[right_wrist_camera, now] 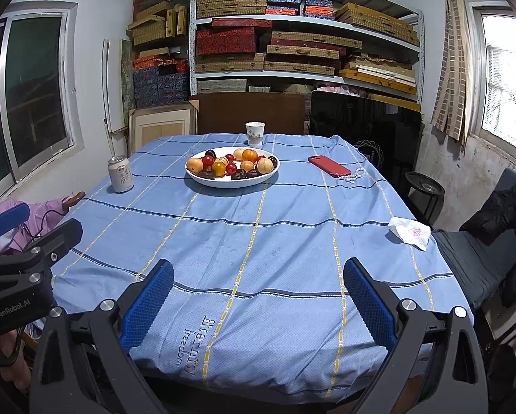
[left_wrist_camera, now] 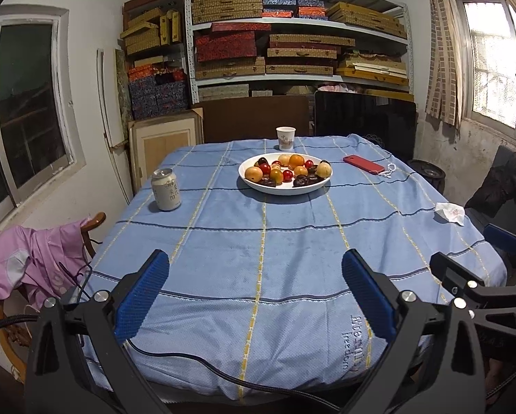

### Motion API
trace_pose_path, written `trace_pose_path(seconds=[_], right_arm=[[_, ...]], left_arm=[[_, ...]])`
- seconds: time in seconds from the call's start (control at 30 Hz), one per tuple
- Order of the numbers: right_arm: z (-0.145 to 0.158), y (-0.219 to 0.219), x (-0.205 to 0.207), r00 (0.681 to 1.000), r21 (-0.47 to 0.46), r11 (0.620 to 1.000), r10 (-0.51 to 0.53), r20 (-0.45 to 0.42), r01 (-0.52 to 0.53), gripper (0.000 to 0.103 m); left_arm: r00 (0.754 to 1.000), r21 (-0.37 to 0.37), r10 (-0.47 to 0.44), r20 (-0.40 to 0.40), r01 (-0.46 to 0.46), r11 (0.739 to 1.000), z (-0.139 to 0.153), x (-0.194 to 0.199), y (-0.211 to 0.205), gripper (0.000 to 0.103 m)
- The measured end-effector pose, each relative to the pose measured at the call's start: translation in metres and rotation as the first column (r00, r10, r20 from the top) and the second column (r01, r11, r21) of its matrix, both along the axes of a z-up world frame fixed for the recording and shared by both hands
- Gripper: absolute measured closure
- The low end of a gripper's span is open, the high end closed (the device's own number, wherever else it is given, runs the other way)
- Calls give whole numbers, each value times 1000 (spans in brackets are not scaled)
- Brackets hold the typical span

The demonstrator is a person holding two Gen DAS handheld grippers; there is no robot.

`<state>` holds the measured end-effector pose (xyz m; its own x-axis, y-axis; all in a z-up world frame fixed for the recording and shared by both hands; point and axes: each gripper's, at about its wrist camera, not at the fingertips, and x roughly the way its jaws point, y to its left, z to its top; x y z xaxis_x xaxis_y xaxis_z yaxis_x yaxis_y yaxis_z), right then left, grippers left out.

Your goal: Organize fruits

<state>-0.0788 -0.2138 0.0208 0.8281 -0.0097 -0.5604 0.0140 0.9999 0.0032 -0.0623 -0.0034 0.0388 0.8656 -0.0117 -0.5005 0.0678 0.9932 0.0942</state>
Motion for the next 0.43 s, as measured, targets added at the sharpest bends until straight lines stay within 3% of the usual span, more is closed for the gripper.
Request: trace_pose_path(seconds=[0.43], right_arm=[[-1, -6, 2, 1000, -2, 1000, 1, -1, -1, 4]], left_arm=[[1000, -19, -8, -24, 8, 1000, -3, 5, 4, 5]])
